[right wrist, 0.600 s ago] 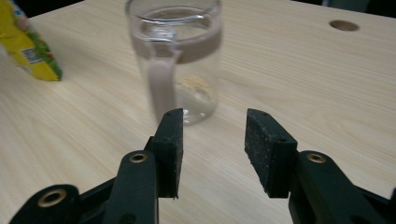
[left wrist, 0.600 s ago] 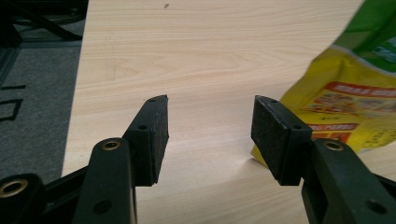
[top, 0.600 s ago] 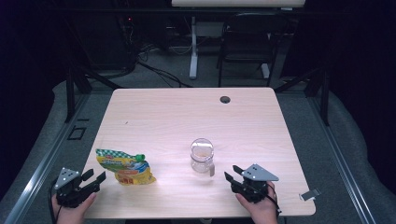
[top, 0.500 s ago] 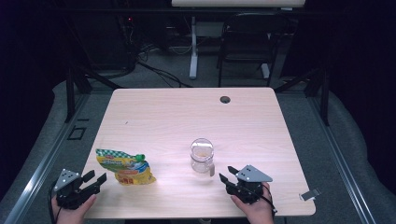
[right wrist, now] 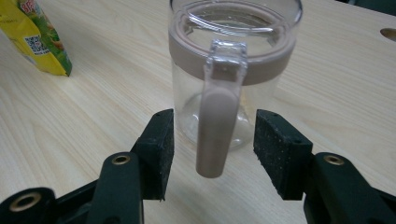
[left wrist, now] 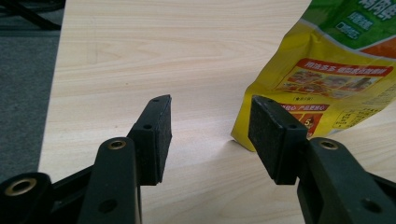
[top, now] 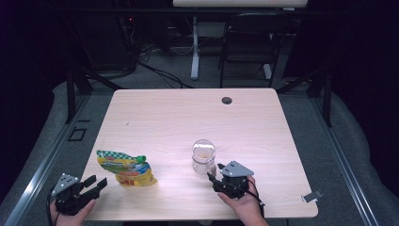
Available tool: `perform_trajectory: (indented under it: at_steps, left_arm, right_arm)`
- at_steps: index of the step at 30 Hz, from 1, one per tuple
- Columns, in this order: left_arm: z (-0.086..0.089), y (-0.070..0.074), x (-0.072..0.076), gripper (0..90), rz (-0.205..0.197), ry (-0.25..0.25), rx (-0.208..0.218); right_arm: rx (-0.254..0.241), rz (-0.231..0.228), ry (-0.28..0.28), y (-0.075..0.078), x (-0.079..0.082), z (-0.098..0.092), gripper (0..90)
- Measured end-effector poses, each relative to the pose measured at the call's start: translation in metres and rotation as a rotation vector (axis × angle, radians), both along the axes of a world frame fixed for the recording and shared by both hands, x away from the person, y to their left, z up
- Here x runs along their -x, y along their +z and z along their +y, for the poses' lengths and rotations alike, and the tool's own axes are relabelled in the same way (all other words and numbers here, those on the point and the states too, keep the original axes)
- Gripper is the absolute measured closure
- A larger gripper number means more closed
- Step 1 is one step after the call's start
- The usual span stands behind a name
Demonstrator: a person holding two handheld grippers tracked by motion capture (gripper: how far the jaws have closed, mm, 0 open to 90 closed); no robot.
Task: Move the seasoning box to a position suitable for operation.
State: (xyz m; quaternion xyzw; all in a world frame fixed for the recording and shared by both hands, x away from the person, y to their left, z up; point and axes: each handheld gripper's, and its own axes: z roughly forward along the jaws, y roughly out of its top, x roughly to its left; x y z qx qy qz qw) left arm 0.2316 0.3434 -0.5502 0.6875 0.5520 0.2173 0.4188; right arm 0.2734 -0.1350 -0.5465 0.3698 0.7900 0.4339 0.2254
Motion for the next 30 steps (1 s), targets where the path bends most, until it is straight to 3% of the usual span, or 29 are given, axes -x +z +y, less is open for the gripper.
perform_trajectory:
  at_steps: [4,6,11,15,20,30]
  left_arm:
    - [0.0,0.001,0.002,53.6,-0.01,0.0,0.021]
    - [0.0,0.001,0.003,54.9,-0.009,-0.003,0.044]
    - [-0.006,0.001,0.003,55.2,-0.006,-0.019,0.027]
    - [-0.009,0.0,0.002,55.2,0.0,-0.028,0.009]
    - [-0.01,0.0,0.003,55.2,-0.001,-0.024,0.005]
    - [-0.011,0.002,-0.002,55.3,-0.012,-0.031,0.009]
  right_arm:
    - [0.051,-0.02,-0.023,0.0,0.0,0.007,55.2]
    - [0.053,-0.018,-0.04,0.0,-0.002,0.007,60.6]
    - [0.027,-0.001,-0.042,-0.002,-0.005,0.005,63.6]
    - [0.046,-0.01,-0.034,-0.004,-0.004,0.007,70.8]
    - [-0.002,0.024,-0.022,-0.003,-0.007,0.002,72.7]
    - [0.0,0.058,0.038,0.001,0.0,-0.011,73.0]
